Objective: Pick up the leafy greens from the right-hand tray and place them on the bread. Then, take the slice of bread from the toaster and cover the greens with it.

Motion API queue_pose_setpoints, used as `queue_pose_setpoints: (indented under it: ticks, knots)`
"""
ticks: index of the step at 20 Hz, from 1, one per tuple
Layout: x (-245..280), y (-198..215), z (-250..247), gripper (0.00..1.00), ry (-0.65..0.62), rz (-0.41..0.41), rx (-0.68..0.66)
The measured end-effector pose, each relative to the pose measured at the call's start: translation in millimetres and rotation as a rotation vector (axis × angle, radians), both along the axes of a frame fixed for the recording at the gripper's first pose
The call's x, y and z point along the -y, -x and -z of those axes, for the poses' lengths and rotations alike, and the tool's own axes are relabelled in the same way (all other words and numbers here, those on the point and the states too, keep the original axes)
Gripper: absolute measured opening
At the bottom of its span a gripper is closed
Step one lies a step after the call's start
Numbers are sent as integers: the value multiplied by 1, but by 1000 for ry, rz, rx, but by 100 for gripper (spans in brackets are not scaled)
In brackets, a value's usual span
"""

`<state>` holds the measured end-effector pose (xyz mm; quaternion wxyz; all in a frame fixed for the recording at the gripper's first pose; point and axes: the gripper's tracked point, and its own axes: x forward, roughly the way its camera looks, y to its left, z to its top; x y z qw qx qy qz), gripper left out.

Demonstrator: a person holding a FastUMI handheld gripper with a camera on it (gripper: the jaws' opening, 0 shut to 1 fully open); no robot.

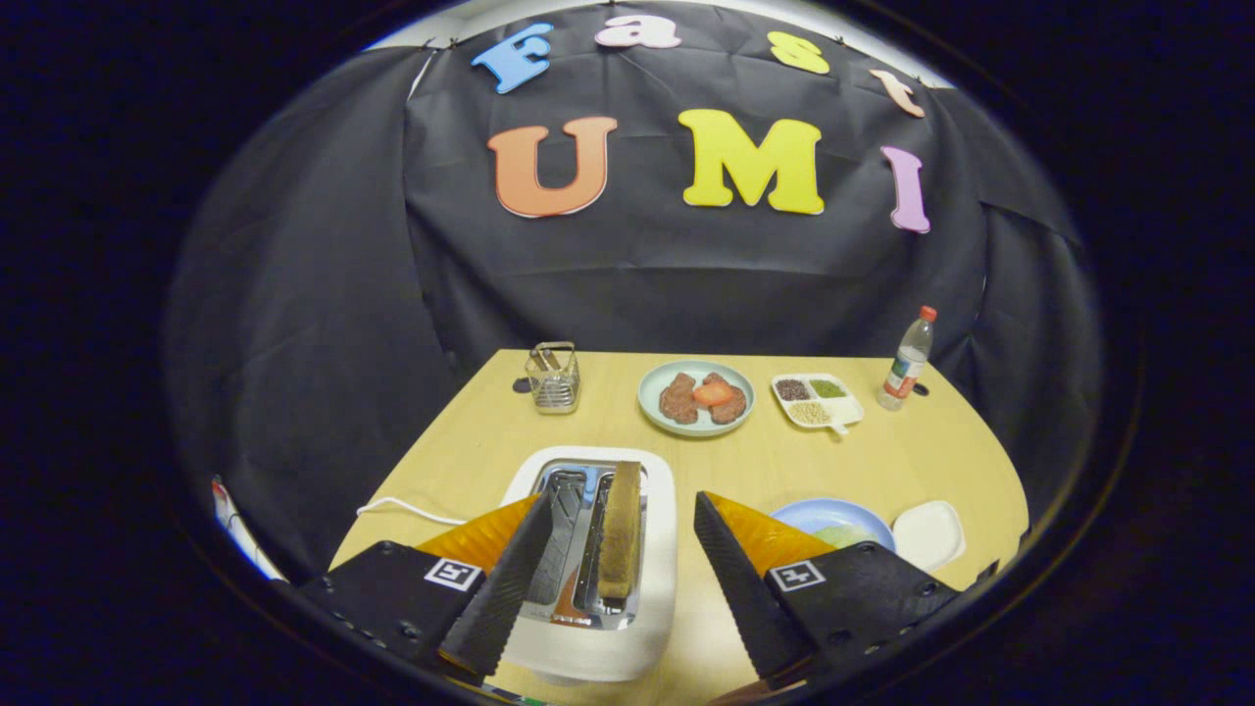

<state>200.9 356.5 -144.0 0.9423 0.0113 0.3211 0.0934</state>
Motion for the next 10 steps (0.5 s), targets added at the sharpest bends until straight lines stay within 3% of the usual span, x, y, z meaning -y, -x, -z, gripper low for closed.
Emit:
queue_pose_setpoints:
  ticks: [2,4,7,10]
  knots:
    - [-5,-5,7,91,-2,-3,-33]
    - [-6,-6,16,58,10,-21,-55]
    - [-6,-10,25,55,31,-19,-66]
    - [-11,-10,25,9,27,-33,-64]
